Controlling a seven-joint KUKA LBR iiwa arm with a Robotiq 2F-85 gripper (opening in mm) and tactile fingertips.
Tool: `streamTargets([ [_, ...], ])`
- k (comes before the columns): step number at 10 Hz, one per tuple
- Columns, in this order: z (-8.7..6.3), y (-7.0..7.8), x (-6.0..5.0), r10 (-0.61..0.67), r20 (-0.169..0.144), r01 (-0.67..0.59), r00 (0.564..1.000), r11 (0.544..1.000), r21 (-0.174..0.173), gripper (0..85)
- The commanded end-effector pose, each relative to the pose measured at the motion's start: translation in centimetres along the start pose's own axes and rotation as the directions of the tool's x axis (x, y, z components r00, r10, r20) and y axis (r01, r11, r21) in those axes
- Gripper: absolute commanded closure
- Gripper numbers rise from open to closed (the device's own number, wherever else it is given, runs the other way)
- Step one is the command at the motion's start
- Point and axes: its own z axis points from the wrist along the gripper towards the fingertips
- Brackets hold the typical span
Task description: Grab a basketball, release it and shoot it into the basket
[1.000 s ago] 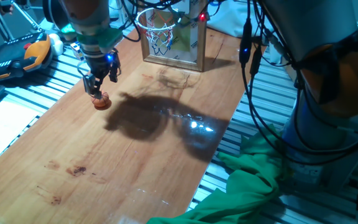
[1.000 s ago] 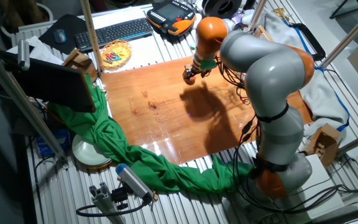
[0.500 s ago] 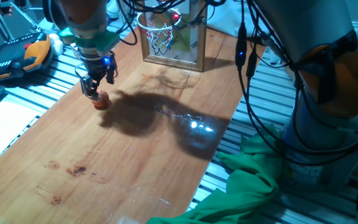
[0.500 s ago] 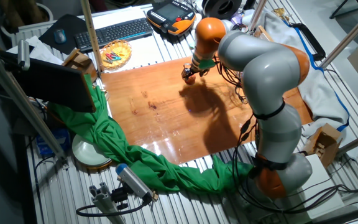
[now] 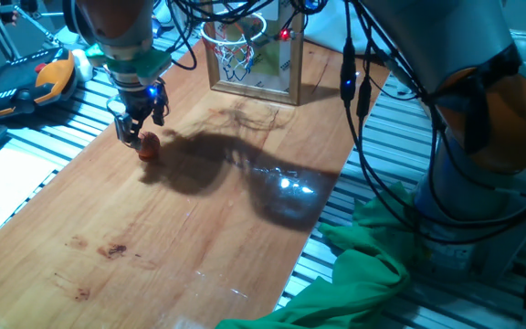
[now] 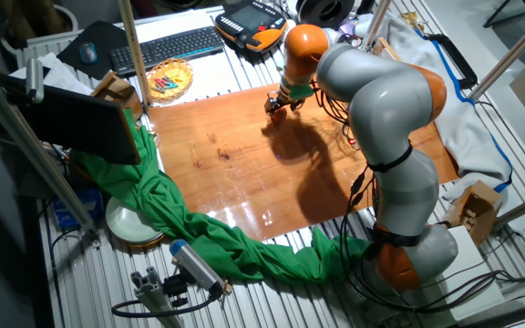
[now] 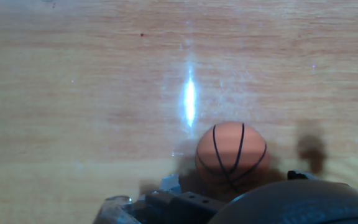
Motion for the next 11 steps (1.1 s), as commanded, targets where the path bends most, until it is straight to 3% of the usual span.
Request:
streamTargets([
  [1, 0.1, -0.1, -0.1, -0.001, 0.0, 0.001, 1.0, 1.0, 0.0, 0.0],
  [7, 1.5, -0.4, -1.4, -0.009, -0.005, 0.009, 1.0, 1.0, 0.004, 0.0],
  [11, 2.2, -0.2, -1.4, -0.011, -0.003, 0.011, 1.0, 1.0, 0.003, 0.0],
])
